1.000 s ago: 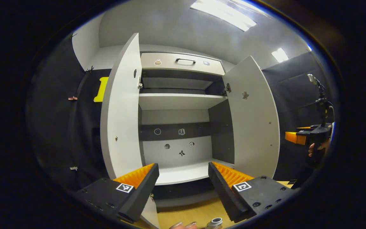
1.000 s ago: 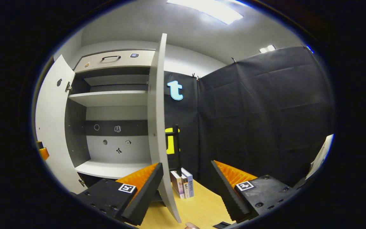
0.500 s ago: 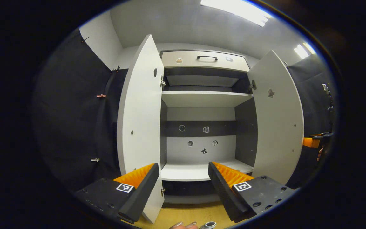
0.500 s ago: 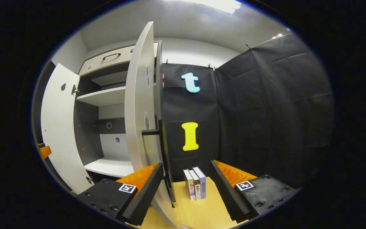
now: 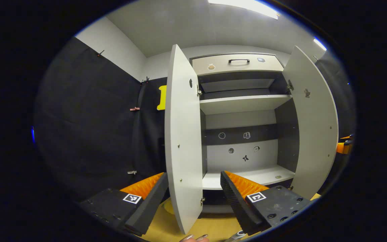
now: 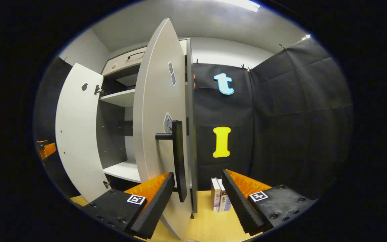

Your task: Grasp the bottle in the cabinet with the left hand and place it on the coaster, then close the right door with the right hand and the left door with the left hand.

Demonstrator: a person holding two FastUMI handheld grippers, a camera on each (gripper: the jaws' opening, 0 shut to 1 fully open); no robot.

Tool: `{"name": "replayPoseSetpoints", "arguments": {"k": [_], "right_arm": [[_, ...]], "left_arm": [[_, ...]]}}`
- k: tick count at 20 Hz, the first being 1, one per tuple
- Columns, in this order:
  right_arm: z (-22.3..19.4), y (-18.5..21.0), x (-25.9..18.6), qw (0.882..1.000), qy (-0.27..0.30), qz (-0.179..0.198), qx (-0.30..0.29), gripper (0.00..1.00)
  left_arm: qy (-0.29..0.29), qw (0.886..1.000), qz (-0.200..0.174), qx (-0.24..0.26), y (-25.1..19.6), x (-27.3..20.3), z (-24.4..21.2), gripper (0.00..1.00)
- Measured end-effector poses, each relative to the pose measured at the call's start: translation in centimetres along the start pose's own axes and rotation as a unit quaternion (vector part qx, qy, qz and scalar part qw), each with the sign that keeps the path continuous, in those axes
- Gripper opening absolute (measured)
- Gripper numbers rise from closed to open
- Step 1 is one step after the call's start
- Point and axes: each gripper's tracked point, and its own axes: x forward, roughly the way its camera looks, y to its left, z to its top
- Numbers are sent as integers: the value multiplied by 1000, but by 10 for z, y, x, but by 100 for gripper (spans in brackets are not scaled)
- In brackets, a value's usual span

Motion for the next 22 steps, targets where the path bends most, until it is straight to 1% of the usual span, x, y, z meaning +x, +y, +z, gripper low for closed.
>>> {"name": "replayPoseSetpoints", "arguments": {"k": [2, 5, 9, 13, 15, 17, 19, 22], "right_arm": [[-2, 22, 6, 1000, -1, 20, 0, 96], [-5, 46, 15, 1000, -6, 28, -6, 96], [-5, 63, 27, 999, -16, 3, -28, 95], [-8, 85, 39, 999, -23, -19, -32, 95], [-15, 100, 51, 999, -15, -28, -32, 95], [-23, 118, 65, 999, -6, -28, -27, 95], [-24, 131, 81, 999, -10, -38, -27, 96], [-24, 137, 86, 996, -19, -59, -58, 94]], "left_arm": [[7, 1000, 13, -3, 15, -4, -4, 98], [13, 999, 27, -11, 38, -7, -8, 98], [12, 998, 56, 3, 79, -11, -7, 98], [16, 997, 80, -13, 126, -4, -13, 98], [18, 996, 90, -11, 148, -1, -17, 98], [17, 995, 94, -8, 164, 6, -18, 98], [14, 996, 89, -7, 173, 15, -20, 98], [15, 997, 72, -11, 174, 19, -26, 98]]}}
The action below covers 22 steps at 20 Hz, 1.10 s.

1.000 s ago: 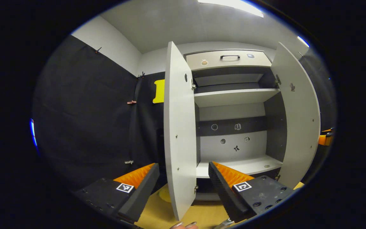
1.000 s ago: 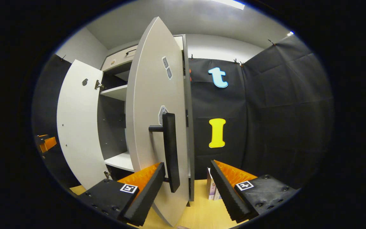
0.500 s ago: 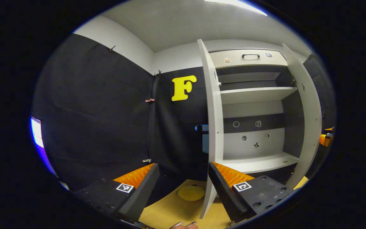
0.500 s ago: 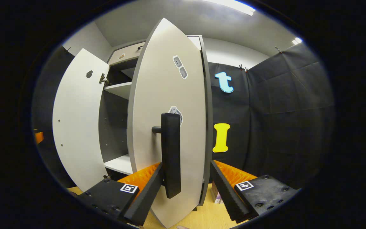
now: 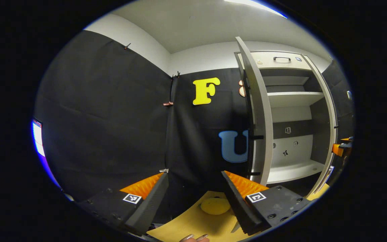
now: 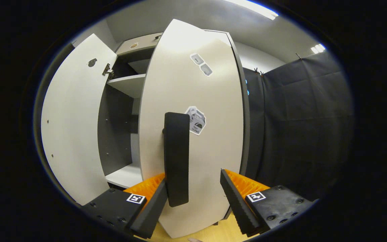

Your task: Grasp the bottle in the cabinet with the left hand and place it on the coaster, then close the right door with the right hand and the left door with the left hand.

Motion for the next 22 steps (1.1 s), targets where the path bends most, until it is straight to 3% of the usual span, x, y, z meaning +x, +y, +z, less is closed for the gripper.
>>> {"name": "replayPoseSetpoints", "arguments": {"k": [8, 16, 19, 22], "right_arm": [[0, 9, -38, 1000, 13, 1, -5, 94], [7, 23, -55, 1000, 5, 13, -9, 96], [7, 21, -58, 1000, 8, 12, -1, 97], [3, 12, -59, 1000, 15, 4, -3, 96]], "left_arm": [[-9, 997, -81, -16, -28, 46, -3, 98], [-33, 982, -186, -12, -80, 58, 16, 98], [-45, 981, -190, 8, -82, 66, 23, 94], [-49, 974, -220, -9, -97, 67, 23, 91]]}}
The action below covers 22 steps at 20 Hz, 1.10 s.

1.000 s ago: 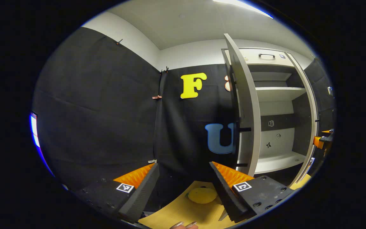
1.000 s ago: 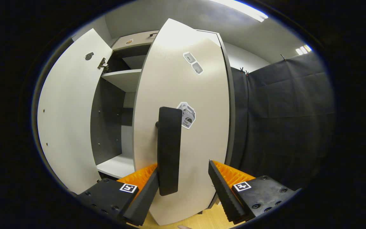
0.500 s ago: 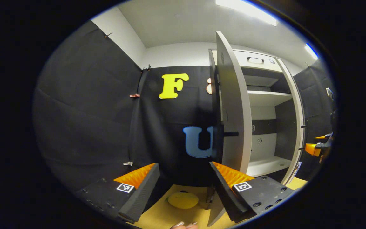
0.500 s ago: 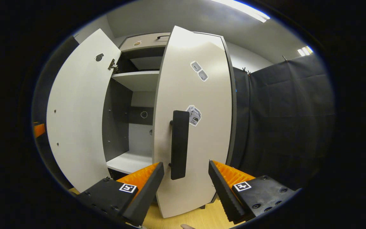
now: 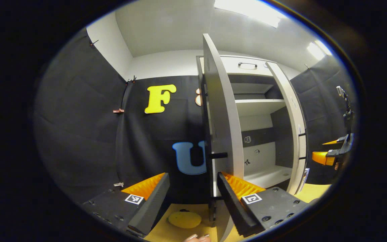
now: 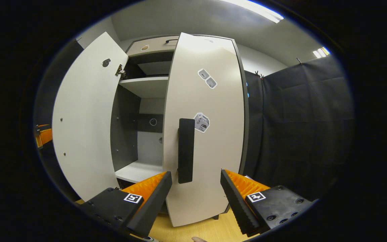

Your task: Grasp the bottle in the cabinet with the left hand and place it on the coaster, then close the right door with the right hand and the left door with the left hand.

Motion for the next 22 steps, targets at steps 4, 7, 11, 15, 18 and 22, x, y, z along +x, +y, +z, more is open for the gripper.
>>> {"name": "replayPoseSetpoints", "arguments": {"k": [4, 7, 11, 15, 18, 22], "right_arm": [[3, -9, 1, 1000, 1, -6, -5, 96], [8, -13, 2, 1000, -3, -8, -9, 96], [15, -26, -3, 1000, -14, -8, -9, 96], [12, -36, -3, 1000, -6, -7, 3, 96], [15, -44, -2, 1000, -7, -5, 13, 97], [18, -56, -7, 1000, -13, -1, 20, 96]], "left_arm": [[6, 997, -33, -73, -20, 2, -6, 89], [6, 996, -55, -66, -44, 7, -3, 90], [4, 995, -86, -56, -84, 22, -2, 90], [0, 992, -113, -64, -127, 40, -2, 90], [4, 988, -144, -53, -168, 52, -1, 89], [-3, 990, -143, -15, -186, 48, 2, 92]]}}
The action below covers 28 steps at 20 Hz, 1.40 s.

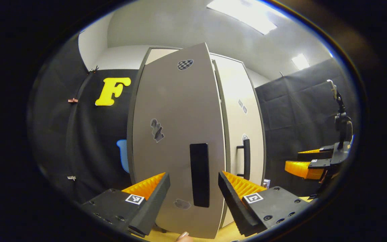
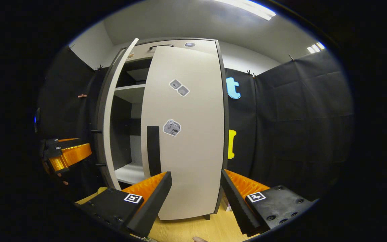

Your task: Grasp the bottle in the cabinet with the left hand and place it on the coaster, then close the right door with the right hand and the left door with the left hand.

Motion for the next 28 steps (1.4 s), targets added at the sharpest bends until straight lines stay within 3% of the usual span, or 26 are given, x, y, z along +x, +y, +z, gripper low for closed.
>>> {"name": "replayPoseSetpoints", "arguments": {"k": [8, 18, 28], "right_arm": [[0, 2, 0, 1000, 1, 31, 1, 96], [2, 17, 3, 998, -9, 67, 5, 97], [-2, 23, 7, 997, -18, 72, 6, 98]], "left_arm": [[18, 999, 24, -29, -5, -12, -9, 92], [23, 998, 45, -31, -7, -17, -9, 92], [27, 998, 51, -37, -5, -19, -9, 92]]}}
